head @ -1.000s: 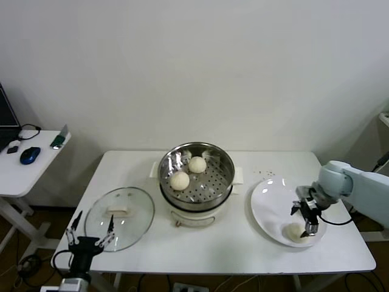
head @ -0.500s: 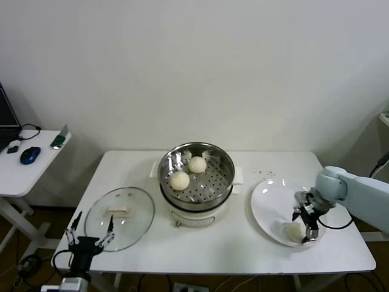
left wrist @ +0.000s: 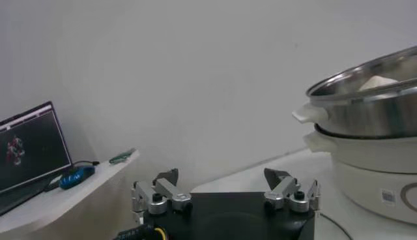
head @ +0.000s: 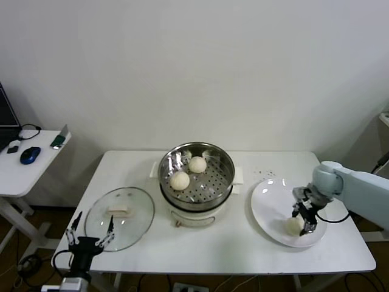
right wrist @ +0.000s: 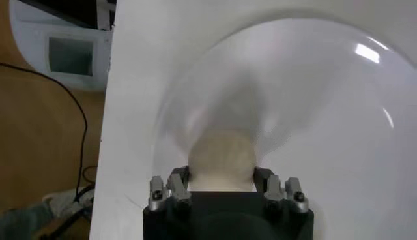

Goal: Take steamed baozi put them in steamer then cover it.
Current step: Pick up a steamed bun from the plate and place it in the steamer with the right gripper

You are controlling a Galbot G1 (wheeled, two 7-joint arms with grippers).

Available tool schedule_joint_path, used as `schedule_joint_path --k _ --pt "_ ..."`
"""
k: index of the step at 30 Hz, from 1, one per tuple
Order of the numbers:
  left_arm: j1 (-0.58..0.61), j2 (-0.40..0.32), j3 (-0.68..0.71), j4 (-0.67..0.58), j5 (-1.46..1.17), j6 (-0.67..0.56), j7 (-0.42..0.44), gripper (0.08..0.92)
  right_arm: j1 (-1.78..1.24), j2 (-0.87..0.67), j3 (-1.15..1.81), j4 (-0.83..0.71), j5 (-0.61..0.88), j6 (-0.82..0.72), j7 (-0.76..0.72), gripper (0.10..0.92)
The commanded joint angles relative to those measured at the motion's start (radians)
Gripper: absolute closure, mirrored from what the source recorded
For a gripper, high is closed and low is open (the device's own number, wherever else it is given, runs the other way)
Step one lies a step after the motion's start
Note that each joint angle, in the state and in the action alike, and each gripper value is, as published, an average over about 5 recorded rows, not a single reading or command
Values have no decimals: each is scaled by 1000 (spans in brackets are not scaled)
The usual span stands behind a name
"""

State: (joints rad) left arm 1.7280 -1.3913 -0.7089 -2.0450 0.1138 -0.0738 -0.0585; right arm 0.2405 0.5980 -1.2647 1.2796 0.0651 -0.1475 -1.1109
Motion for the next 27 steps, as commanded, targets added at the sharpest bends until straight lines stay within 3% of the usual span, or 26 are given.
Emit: schedule_joint_path --k 1,6,10,27 --pt "1 1 2 0 2 1 -1 177 198 40 -98 1 -87 198 -25 381" --pt "1 -1 8 0 7 1 -1 177 476 156 -204 27 -231 477 -53 377" --pt "-1 -4 11 2 10 2 -12 177 592 267 -220 31 -264 619 -67 372" --pt "17 -3 10 -12 -3 3 -16 177 503 679 -66 34 -230 697 -128 360"
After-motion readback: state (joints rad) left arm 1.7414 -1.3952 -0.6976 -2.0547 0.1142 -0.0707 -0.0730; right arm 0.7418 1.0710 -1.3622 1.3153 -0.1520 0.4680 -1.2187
